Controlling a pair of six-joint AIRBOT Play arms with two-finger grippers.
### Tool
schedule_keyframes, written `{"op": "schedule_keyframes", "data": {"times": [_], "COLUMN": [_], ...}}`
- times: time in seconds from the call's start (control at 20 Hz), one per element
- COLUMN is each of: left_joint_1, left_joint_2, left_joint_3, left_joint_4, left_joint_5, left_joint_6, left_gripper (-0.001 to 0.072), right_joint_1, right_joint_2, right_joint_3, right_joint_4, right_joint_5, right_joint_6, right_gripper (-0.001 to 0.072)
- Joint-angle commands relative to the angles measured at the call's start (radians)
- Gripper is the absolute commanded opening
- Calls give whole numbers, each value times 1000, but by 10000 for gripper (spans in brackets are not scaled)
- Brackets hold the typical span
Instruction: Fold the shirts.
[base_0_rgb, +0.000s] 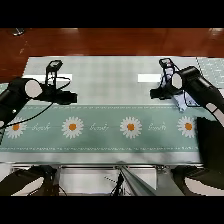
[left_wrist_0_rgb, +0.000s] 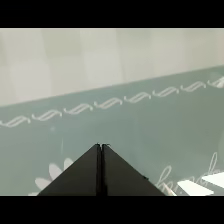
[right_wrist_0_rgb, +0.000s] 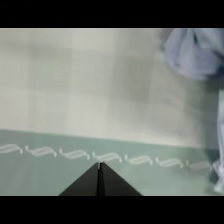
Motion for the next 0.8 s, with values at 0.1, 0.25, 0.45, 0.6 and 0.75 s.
{"op": "schedule_keyframes", "data": {"times": [0.1, 0.25, 0.45, 0.6, 0.75], "left_joint_1": [2, 17, 25, 24, 24], "left_joint_2": [-23, -27, -28, -28, -28], "left_joint_3": [0, 0, 0, 0, 0], "left_joint_4": [99, 185, 184, 183, 183], "left_joint_5": [314, 447, 488, 465, 385], "left_joint_6": [3, 12, 11, 8, 8], "left_gripper": [695, 702, 701, 701, 701], "right_joint_1": [-64, -250, -457, -528, -561], "right_joint_2": [-13, -71, -180, -252, -291], "right_joint_3": [2, 36, 87, 89, 89], "right_joint_4": [-315, -312, -89, -37, -27], "right_joint_5": [-388, -405, -406, -374, -322], "right_joint_6": [246, 385, 237, 179, 177], "right_gripper": [630, 630, 628, 627, 617]}}
